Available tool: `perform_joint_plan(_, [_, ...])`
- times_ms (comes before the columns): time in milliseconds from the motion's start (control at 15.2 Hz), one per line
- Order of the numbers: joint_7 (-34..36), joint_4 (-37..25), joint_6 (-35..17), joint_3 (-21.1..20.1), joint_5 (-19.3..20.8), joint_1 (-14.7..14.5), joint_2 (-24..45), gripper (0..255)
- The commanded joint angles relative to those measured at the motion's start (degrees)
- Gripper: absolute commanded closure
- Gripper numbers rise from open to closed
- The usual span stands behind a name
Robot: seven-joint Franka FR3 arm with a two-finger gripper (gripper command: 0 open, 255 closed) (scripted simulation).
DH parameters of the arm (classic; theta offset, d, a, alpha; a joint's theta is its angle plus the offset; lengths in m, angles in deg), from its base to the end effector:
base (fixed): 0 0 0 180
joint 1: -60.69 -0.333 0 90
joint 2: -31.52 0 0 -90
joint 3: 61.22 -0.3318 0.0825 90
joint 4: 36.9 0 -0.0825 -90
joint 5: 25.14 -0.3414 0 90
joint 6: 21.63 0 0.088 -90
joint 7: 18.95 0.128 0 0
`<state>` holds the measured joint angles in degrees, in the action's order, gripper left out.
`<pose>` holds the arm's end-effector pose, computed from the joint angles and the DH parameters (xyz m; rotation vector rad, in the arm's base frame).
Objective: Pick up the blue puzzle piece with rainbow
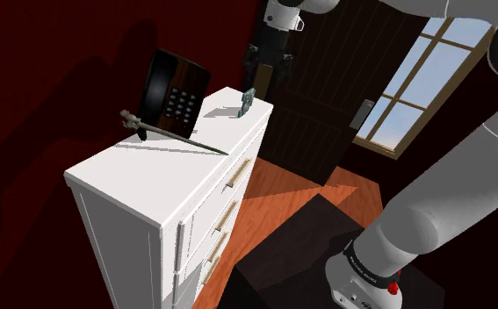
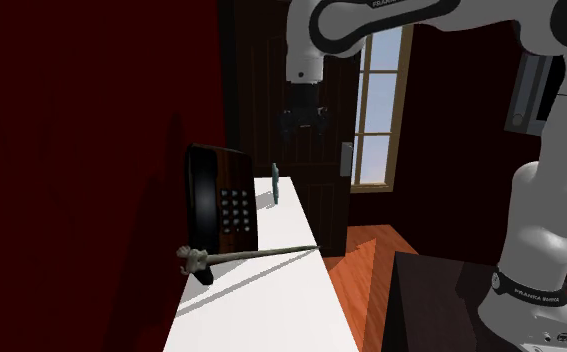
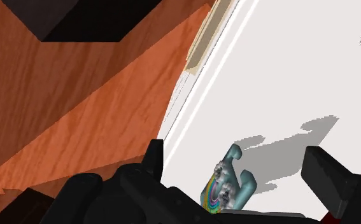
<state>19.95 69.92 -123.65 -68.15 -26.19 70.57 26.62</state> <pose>0.4929 -0.0214 0.5527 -2.9249 1.1255 0.0020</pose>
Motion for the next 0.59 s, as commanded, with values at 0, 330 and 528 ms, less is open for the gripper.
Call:
perform_joint_plan(0, [3.5, -3.9, -0.1, 0.3, 0.6, 0.6, 4.4, 0])
perform_joint_plan(330, [11.4, -13.9, 0.5, 1.9, 1.8, 1.7, 14.9, 0])
perform_joint_plan(528, [15.6, -20.5, 1.4, 3.2, 2.0, 2.4, 21.1, 0])
